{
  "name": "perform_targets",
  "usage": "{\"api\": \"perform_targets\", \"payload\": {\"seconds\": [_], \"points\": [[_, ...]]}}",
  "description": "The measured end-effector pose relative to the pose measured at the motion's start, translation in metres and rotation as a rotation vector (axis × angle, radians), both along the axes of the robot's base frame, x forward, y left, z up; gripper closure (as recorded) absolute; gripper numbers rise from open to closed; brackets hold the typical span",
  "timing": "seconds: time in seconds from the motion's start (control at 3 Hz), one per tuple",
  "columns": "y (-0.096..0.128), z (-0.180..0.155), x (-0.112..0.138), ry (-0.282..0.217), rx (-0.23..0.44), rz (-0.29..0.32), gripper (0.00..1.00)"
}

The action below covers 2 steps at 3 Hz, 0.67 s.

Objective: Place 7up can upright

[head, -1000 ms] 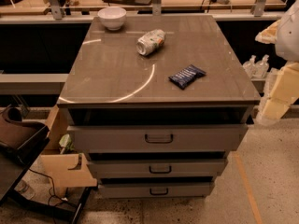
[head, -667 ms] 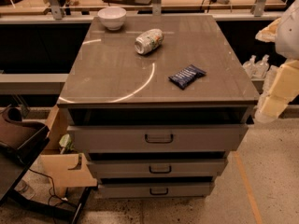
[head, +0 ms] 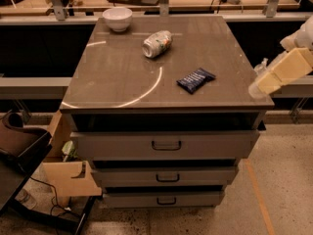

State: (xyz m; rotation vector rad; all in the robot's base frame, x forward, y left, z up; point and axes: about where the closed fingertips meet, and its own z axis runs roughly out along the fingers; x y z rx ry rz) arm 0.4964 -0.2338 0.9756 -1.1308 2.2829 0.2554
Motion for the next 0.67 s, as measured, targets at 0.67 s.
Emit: {"api": "perform_targets", "payload": {"seconds": [0.67], "points": [[-0.027,0.001,0.076,0.040,0.299,-0.393,0.00]]}}
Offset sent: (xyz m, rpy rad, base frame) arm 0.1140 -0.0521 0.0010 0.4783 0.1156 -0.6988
